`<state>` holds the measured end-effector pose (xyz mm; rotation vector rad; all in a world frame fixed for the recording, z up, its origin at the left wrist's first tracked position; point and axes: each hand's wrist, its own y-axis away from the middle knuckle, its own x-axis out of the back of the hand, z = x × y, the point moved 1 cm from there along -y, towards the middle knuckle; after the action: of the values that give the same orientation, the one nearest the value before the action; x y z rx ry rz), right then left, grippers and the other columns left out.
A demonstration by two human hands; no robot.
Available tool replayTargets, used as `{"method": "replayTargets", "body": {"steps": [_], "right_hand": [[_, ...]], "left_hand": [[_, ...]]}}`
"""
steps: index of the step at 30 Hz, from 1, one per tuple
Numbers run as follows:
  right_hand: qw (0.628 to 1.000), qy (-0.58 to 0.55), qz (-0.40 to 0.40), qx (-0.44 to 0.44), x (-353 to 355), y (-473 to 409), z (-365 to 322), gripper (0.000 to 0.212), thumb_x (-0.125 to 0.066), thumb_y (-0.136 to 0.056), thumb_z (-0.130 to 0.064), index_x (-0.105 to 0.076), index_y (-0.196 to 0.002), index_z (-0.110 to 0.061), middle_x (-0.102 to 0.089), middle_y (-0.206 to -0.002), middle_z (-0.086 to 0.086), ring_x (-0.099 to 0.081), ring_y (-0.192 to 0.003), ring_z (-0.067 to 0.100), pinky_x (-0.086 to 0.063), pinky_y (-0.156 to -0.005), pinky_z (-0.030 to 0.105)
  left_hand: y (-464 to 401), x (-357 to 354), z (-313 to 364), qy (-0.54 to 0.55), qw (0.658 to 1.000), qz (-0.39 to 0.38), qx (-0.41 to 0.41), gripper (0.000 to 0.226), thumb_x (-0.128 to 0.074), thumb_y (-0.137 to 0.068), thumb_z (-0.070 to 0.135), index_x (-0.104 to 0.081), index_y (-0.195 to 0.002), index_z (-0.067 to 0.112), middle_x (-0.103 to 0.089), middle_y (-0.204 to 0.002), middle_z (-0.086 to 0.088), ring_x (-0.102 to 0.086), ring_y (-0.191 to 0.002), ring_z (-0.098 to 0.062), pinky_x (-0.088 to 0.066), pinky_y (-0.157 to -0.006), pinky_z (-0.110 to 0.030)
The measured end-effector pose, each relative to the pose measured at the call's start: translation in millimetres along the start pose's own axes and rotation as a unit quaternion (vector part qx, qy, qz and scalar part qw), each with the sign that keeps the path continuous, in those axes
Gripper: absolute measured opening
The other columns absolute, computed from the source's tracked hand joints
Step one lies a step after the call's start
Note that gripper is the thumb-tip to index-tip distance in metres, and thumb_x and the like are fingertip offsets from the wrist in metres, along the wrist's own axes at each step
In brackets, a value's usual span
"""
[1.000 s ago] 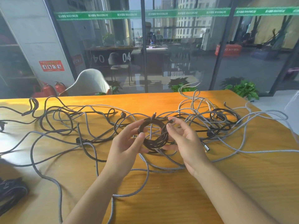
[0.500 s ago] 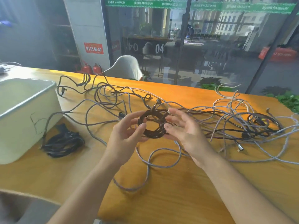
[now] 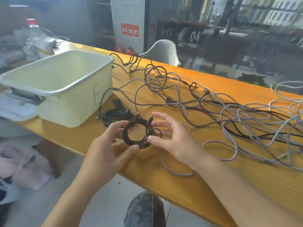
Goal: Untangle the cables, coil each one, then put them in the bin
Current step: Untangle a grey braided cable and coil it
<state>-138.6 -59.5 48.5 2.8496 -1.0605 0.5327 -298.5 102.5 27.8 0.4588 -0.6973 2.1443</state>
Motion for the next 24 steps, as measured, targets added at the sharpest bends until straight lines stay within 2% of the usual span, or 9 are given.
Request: {"method": "replayTargets", "body": {"steps": [2,3,7,8,10,12,17,20,24], "right_hand": [[0.998,0.059,-0.027,0.017,-10,-4,-5,0.066,-0.083,-0.089,-0.026,-0.051,-0.144,-0.043,-0.065,-0.125,-0.017,-0.069,-0.108,0.007,-0.057,-0.094,0.024],[0.994,0.094,-0.04,0.028,-14,-5,-8,0.067,-0.082,-0.09,-0.029,-0.049,-0.147,-0.044,-0.064,-0.126,-0.019,-0.068,-0.108,0.004,-0.055,-0.092,0.021],[0.965,0.233,-0.092,0.075,-30,-15,-16,0.073,-0.078,-0.092,-0.037,-0.04,-0.155,-0.04,-0.057,-0.129,-0.024,-0.06,-0.108,-0.011,-0.045,-0.094,0.007],[0.957,0.256,-0.104,0.085,-35,-18,-17,0.074,-0.076,-0.093,-0.04,-0.038,-0.156,-0.04,-0.056,-0.131,-0.023,-0.057,-0.113,-0.01,-0.042,-0.098,0.008],[0.946,0.284,-0.121,0.102,-41,-24,-16,0.075,-0.074,-0.093,-0.048,-0.035,-0.157,-0.041,-0.052,-0.144,-0.02,-0.052,-0.128,-0.002,-0.042,-0.109,0.022],[0.941,0.295,-0.129,0.107,-45,-30,-14,0.077,-0.072,-0.092,-0.054,-0.034,-0.157,-0.041,-0.046,-0.152,-0.02,-0.046,-0.136,0.002,-0.04,-0.113,0.029],[0.937,0.304,-0.144,0.094,-48,-42,-5,0.073,-0.065,-0.095,-0.059,-0.032,-0.158,-0.044,-0.035,-0.158,-0.02,-0.041,-0.14,0.005,-0.037,-0.114,0.028],[0.935,0.314,-0.138,0.084,-47,-57,-2,0.073,-0.062,-0.096,-0.061,-0.032,-0.159,-0.042,-0.032,-0.161,-0.018,-0.04,-0.142,0.007,-0.037,-0.116,0.03],[0.939,0.315,-0.116,0.081,-49,-81,0,0.072,-0.062,-0.095,-0.062,-0.034,-0.158,-0.041,-0.035,-0.161,-0.013,-0.042,-0.143,0.012,-0.039,-0.118,0.041]], "left_hand": [[6,11,-11,-0.031,0.999,0.004,0.012,0.071,-0.071,-0.07,0.065,-0.054,-0.135,0.043,-0.068,-0.112,0.029,-0.058,-0.107,0.015,-0.041,-0.09,-0.007],[9,15,-16,-0.049,0.999,0.004,0.017,0.072,-0.07,-0.069,0.068,-0.053,-0.135,0.044,-0.067,-0.113,0.03,-0.057,-0.106,0.016,-0.04,-0.087,-0.005],[14,30,-37,-0.137,0.99,0.013,0.022,0.072,-0.071,-0.073,0.08,-0.045,-0.134,0.051,-0.064,-0.117,0.023,-0.061,-0.104,-0.017,-0.047,-0.086,-0.037],[14,33,-41,-0.147,0.989,0.014,0.012,0.071,-0.071,-0.073,0.079,-0.045,-0.134,0.051,-0.063,-0.118,0.025,-0.059,-0.111,-0.017,-0.047,-0.09,-0.04],[13,36,-45,-0.156,0.988,0.007,0.008,0.072,-0.063,-0.074,0.077,-0.047,-0.138,0.048,-0.06,-0.126,0.026,-0.054,-0.125,-0.013,-0.045,-0.1,-0.042],[11,36,-47,-0.164,0.986,-0.008,0.011,0.08,-0.058,-0.075,0.082,-0.045,-0.145,0.045,-0.057,-0.134,0.024,-0.05,-0.131,-0.011,-0.042,-0.106,-0.04],[-2,26,-53,-0.201,0.978,-0.058,-0.001,0.097,-0.042,-0.078,0.091,-0.03,-0.16,0.042,-0.038,-0.161,0.019,-0.036,-0.148,-0.009,-0.031,-0.12,-0.036],[-16,22,-56,-0.206,0.977,-0.06,-0.001,0.093,-0.041,-0.083,0.088,-0.03,-0.161,0.039,-0.032,-0.166,0.018,-0.031,-0.151,-0.01,-0.025,-0.121,-0.033],[-40,22,-57,-0.223,0.973,-0.057,-0.006,0.088,-0.045,-0.088,0.081,-0.033,-0.161,0.032,-0.035,-0.166,0.012,-0.033,-0.151,-0.015,-0.027,-0.121,-0.036]]}}
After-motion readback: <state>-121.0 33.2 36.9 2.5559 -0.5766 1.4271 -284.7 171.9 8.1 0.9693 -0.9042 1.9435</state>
